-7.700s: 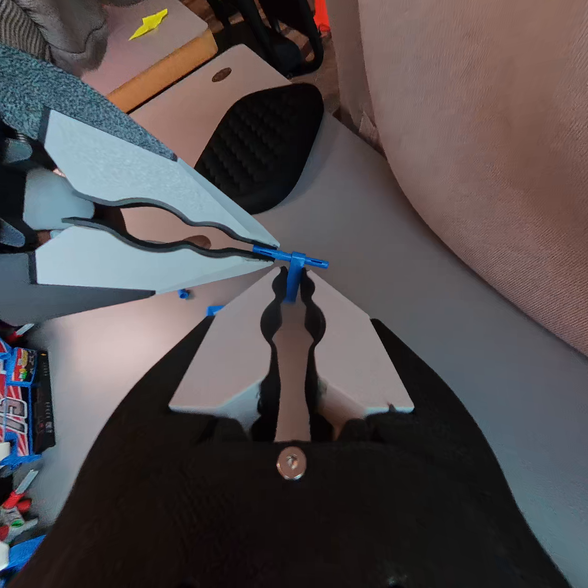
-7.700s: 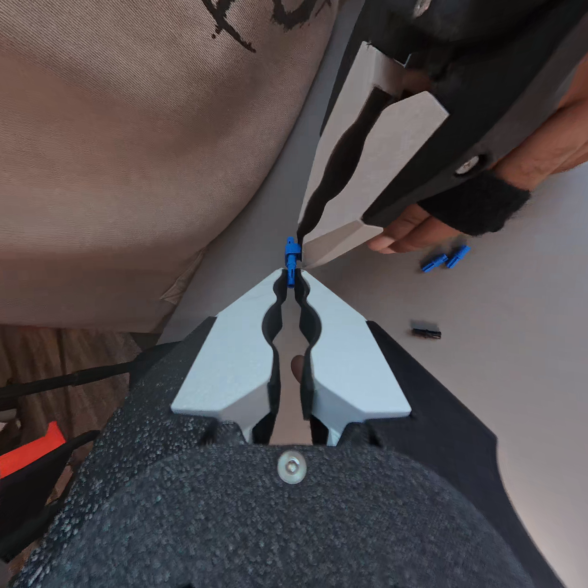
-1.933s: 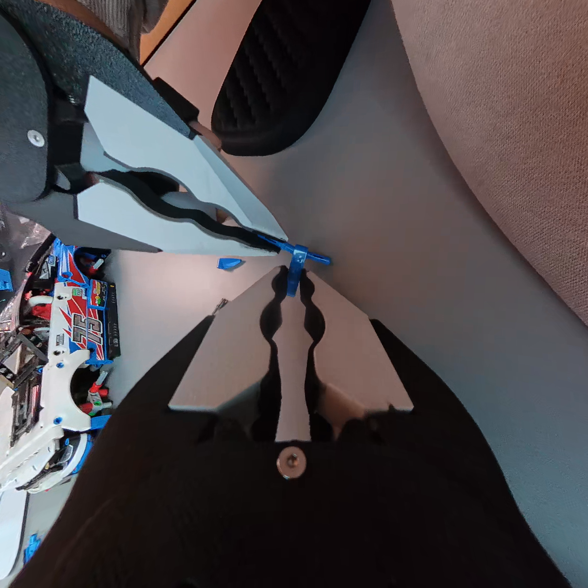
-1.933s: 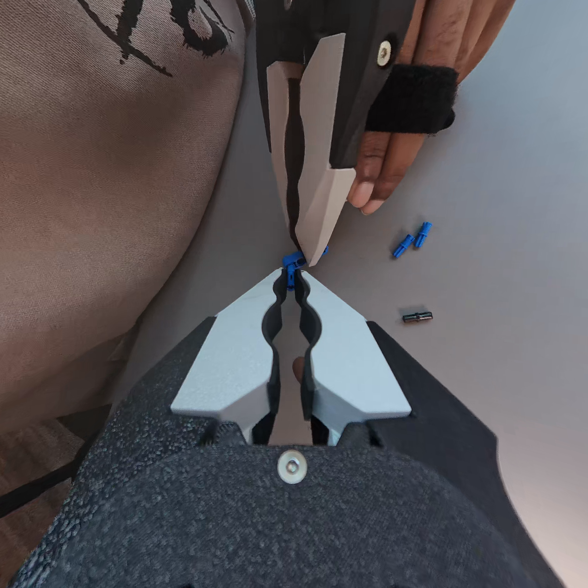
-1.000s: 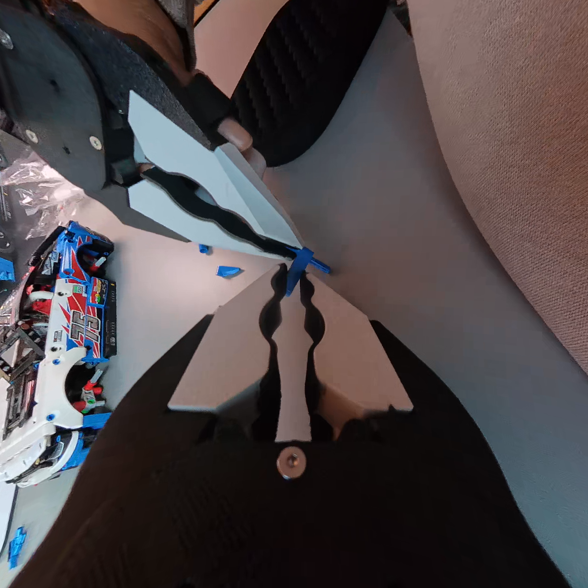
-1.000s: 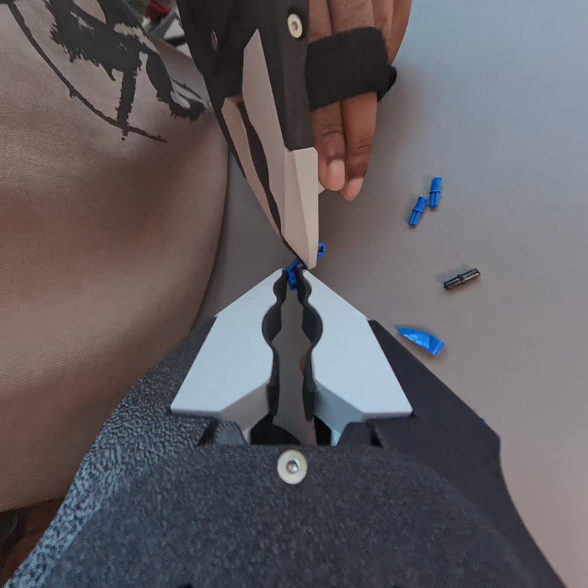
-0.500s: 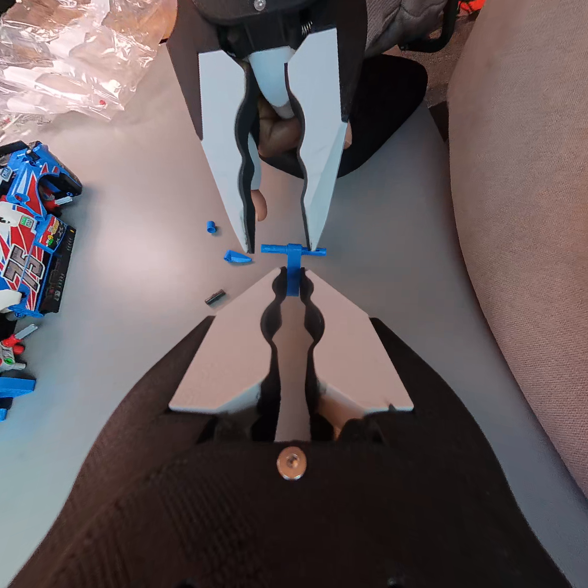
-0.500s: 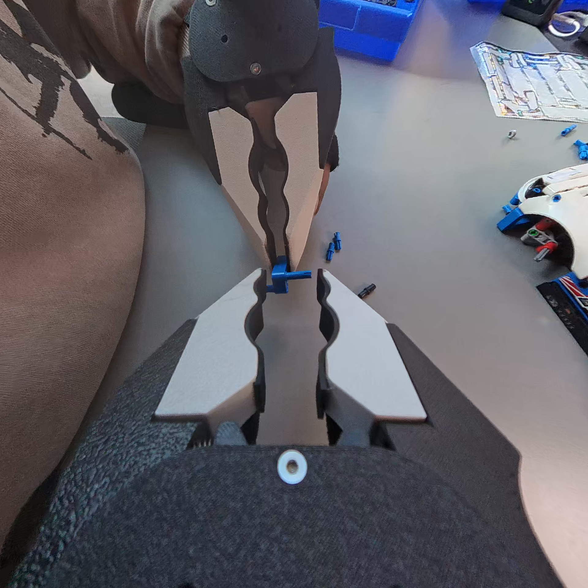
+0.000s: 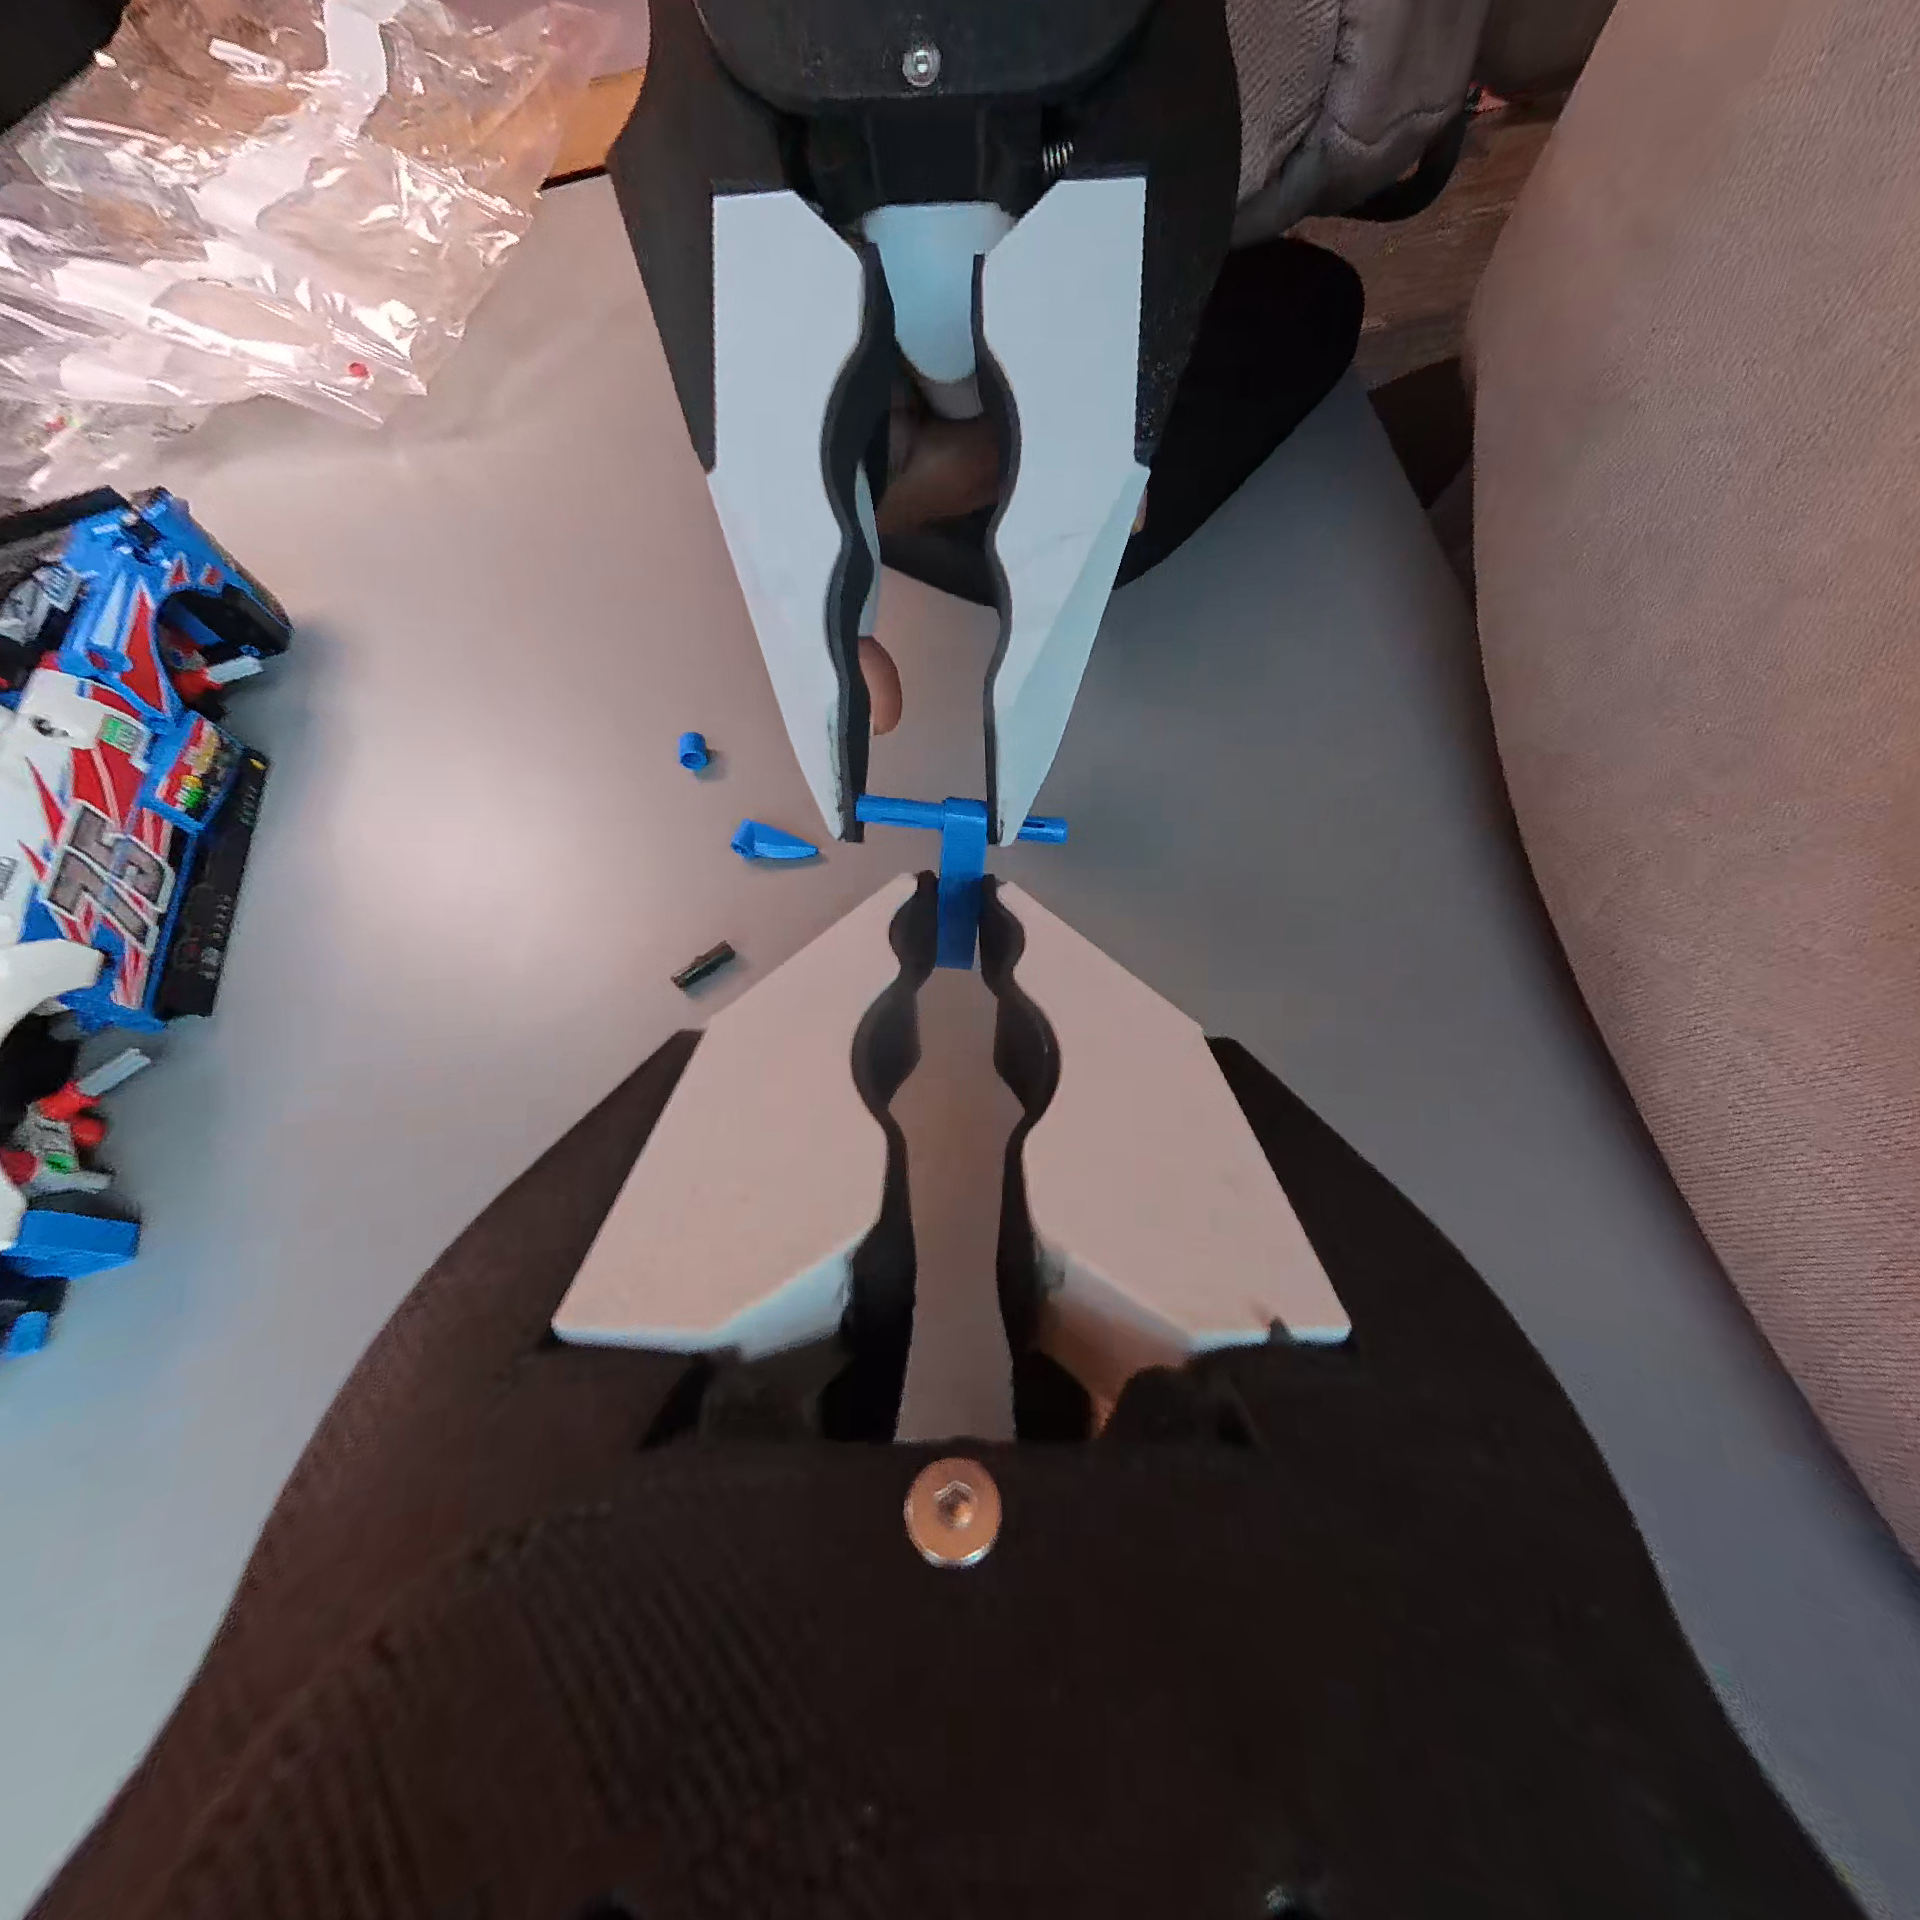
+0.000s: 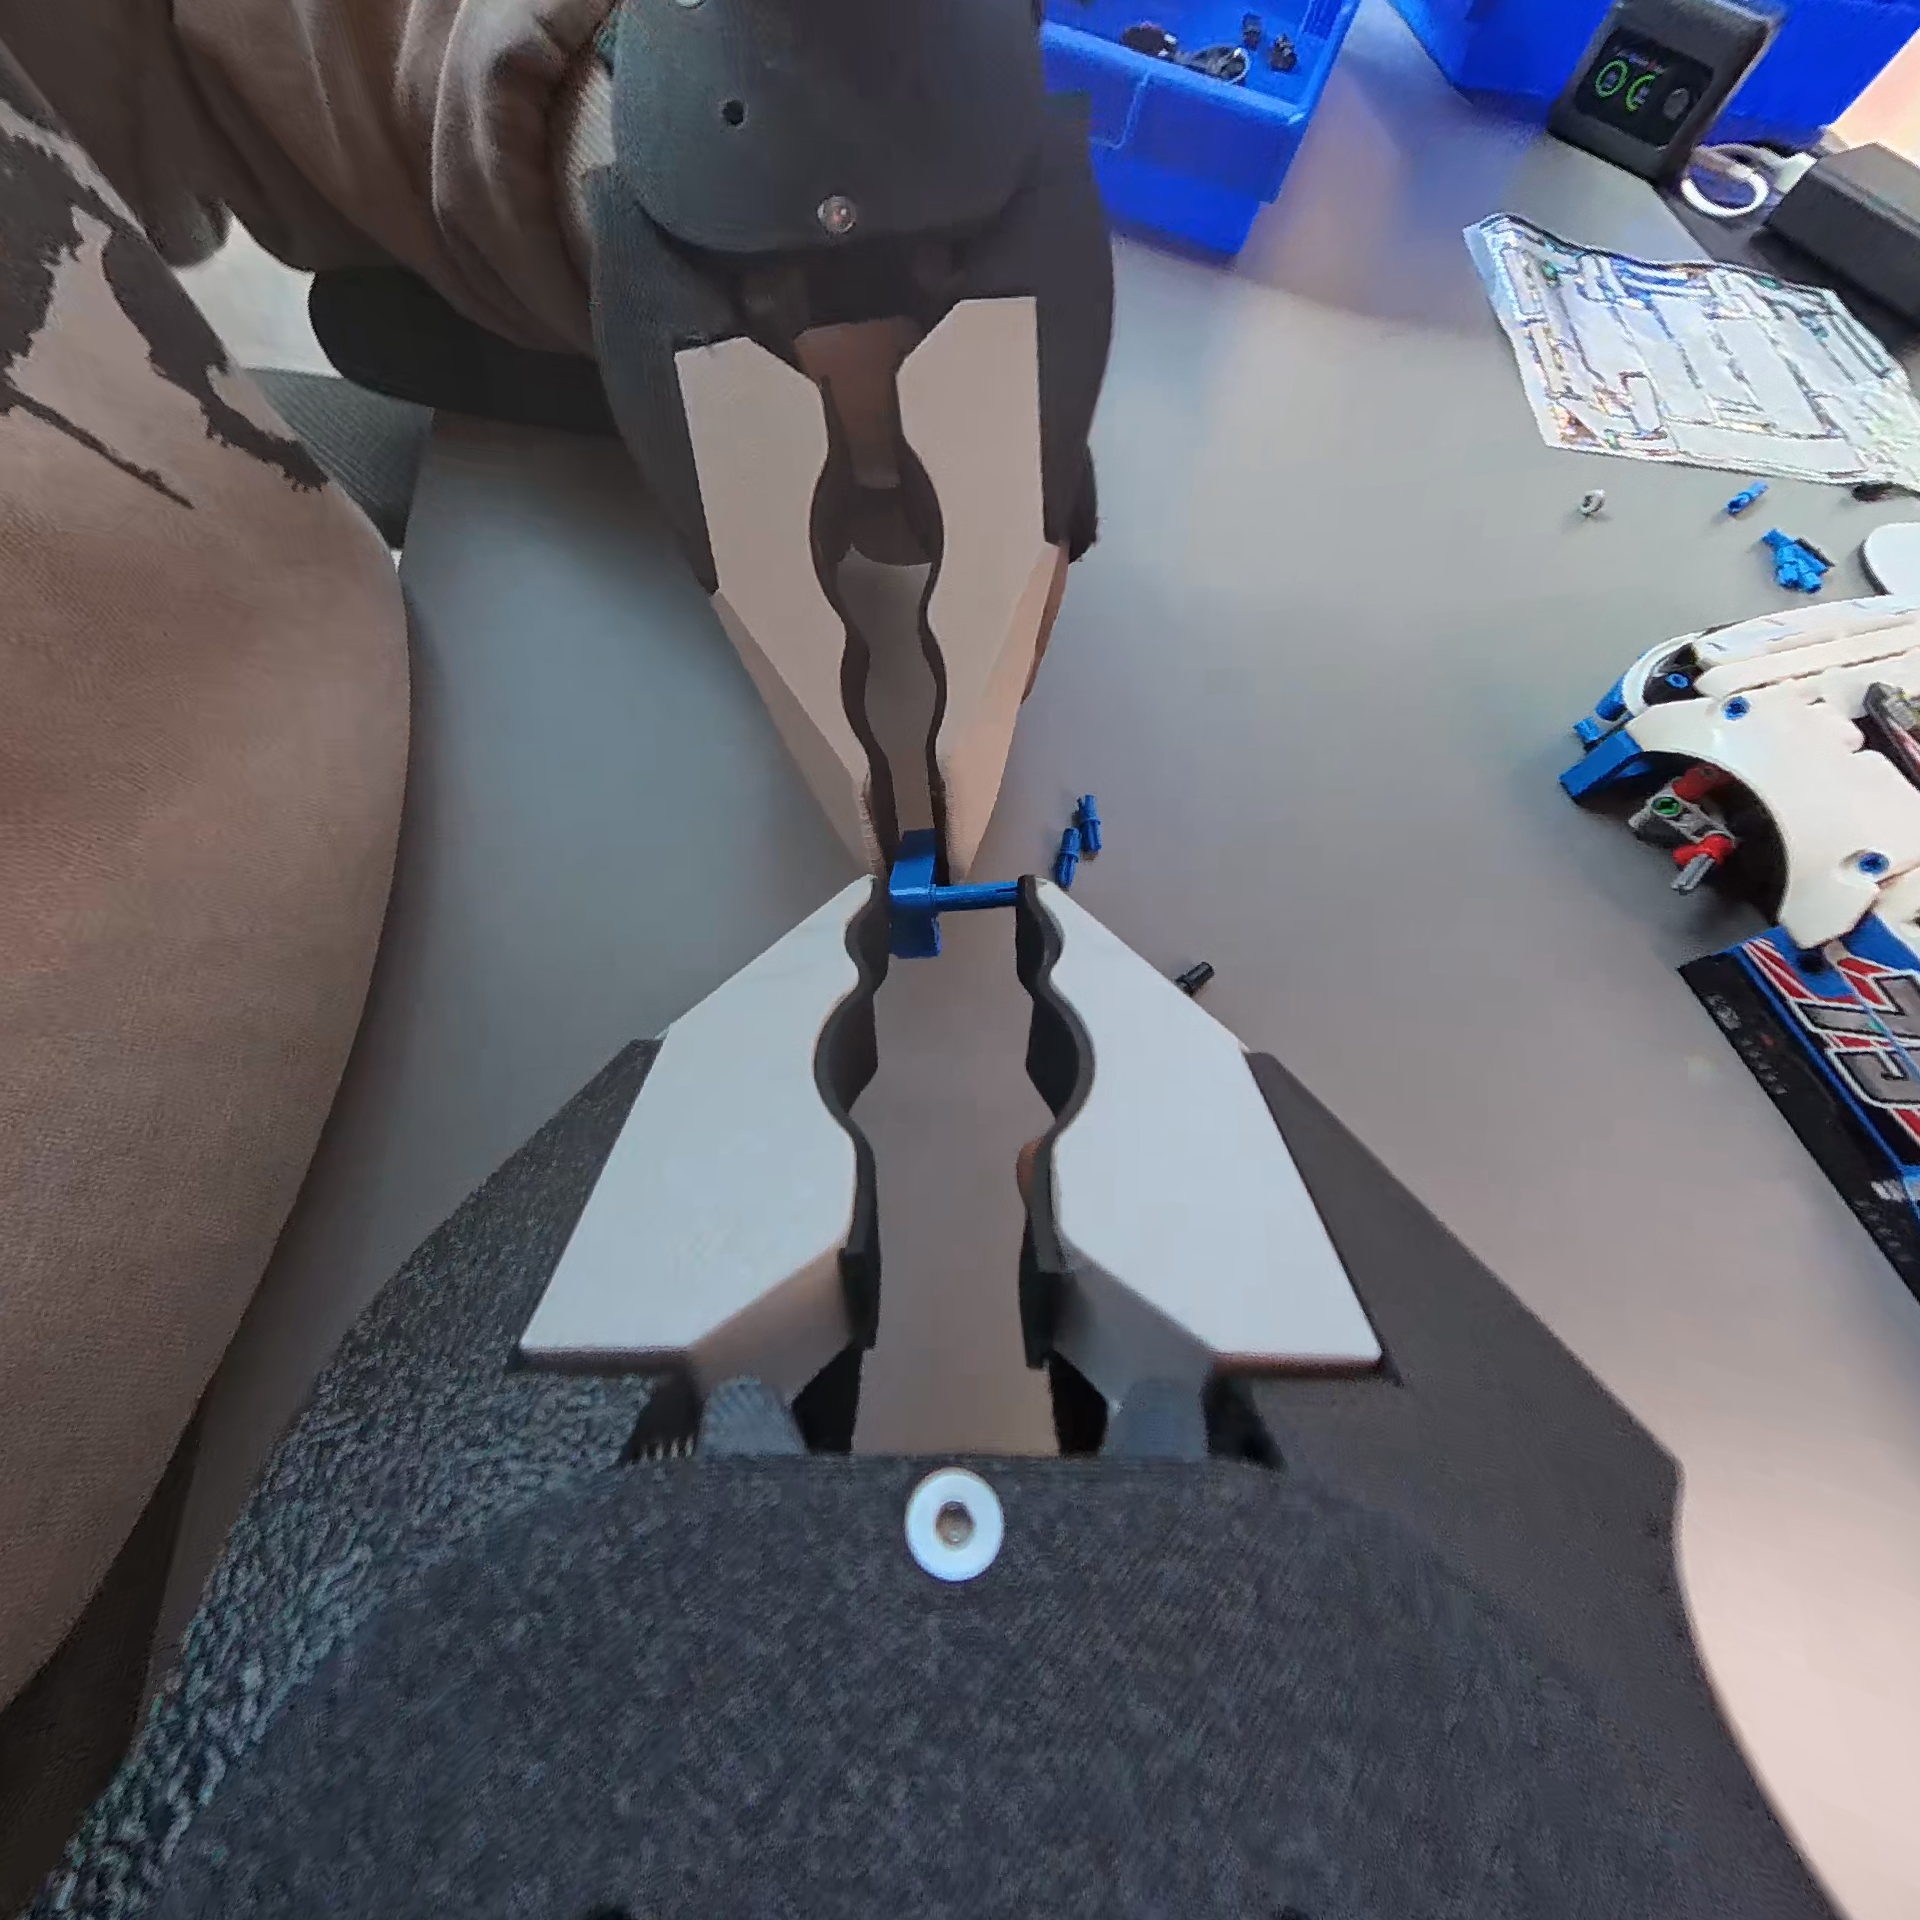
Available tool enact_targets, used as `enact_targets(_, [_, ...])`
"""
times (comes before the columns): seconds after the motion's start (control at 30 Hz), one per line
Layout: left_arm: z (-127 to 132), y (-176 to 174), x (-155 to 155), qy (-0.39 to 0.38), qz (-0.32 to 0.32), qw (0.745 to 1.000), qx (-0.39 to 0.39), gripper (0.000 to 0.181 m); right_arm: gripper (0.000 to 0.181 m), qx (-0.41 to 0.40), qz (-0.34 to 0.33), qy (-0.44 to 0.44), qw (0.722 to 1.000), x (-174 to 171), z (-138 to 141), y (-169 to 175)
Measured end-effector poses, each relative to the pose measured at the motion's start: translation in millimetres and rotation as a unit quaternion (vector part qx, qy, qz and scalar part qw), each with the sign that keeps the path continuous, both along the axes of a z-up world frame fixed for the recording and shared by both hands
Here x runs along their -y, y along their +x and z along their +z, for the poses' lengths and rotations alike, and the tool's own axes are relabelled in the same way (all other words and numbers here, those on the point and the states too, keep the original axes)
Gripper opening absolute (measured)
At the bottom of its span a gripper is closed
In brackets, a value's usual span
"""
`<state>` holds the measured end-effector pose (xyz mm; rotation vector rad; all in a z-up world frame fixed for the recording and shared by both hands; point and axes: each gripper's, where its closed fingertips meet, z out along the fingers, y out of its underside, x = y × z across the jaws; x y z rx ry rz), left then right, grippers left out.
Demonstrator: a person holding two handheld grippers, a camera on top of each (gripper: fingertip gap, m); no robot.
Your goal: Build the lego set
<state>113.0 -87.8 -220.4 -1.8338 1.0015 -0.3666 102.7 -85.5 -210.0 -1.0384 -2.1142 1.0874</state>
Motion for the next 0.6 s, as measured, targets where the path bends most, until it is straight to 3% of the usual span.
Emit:
enact_targets(0.13, [4.3,-5.7,-4.8,0.050,0.007,0.998,-0.046,0.006,0.026,-0.032,-0.002,-0.020,0.999,-1.2,8.2,-2.7])
enact_targets(0.33, [15.1,-18.3,-9.9,0.049,0.031,0.998,0.007,0.006,0.021,-0.071,-0.011,-0.026,0.997,-9.9,19.2,-17.8])
enact_targets(0.5, [37.1,-54.1,-33.6,0.072,0.111,0.989,0.062,0.010,0.021,-0.098,-0.067,-0.068,0.991,-37.6,37.3,-48.2])
enact_targets(0.6, [44.2,-89.0,-48.6,0.044,0.184,0.973,0.128,0.011,0.022,-0.074,-0.115,-0.066,0.988,-63.1,32.5,-75.3])
